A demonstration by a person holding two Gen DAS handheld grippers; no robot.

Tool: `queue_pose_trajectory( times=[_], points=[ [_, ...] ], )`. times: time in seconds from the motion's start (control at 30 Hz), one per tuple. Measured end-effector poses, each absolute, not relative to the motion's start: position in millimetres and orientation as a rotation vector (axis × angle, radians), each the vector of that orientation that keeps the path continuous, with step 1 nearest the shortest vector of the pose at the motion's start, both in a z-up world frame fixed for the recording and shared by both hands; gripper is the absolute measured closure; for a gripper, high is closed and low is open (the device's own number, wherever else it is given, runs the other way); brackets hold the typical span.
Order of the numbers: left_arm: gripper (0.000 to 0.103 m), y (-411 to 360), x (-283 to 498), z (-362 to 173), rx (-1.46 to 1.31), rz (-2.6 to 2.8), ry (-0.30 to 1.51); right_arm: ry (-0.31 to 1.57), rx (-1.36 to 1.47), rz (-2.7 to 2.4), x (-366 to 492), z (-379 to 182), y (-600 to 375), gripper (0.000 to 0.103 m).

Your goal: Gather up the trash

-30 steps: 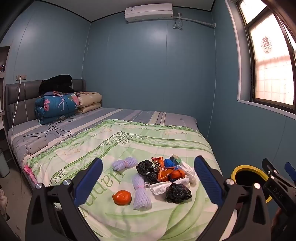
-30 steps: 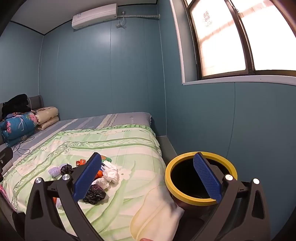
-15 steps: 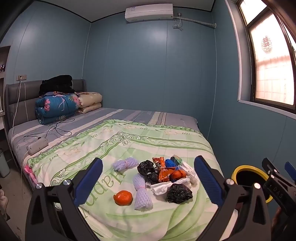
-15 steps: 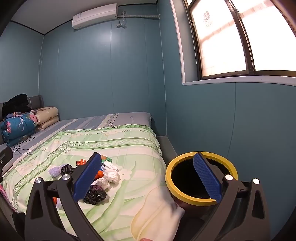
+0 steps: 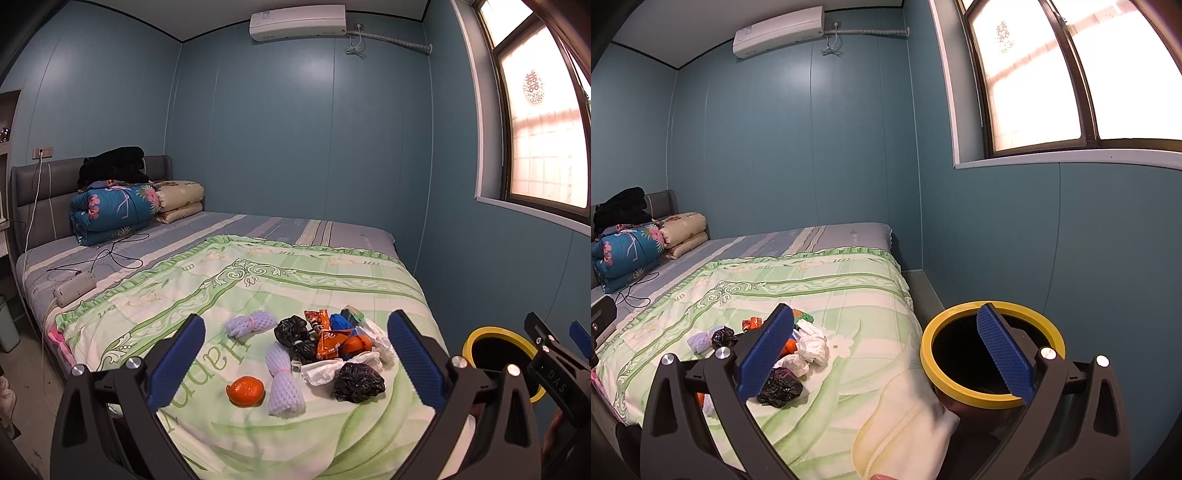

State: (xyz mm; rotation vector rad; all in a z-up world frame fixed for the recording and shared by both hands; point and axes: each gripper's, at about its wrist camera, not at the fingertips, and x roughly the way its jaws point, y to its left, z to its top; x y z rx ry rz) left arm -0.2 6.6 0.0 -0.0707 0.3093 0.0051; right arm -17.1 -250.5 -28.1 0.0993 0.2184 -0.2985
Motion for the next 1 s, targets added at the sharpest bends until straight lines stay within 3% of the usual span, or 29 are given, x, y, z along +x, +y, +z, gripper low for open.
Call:
queue_pose_trajectory(
  times=[1.0],
  points=[
    [0.007,3.1,3.1,-3.8,-0.08,0.005,0.328,0.229,0.115,-0.312,-18.2,-30.5,-253.8,0.008]
  ],
)
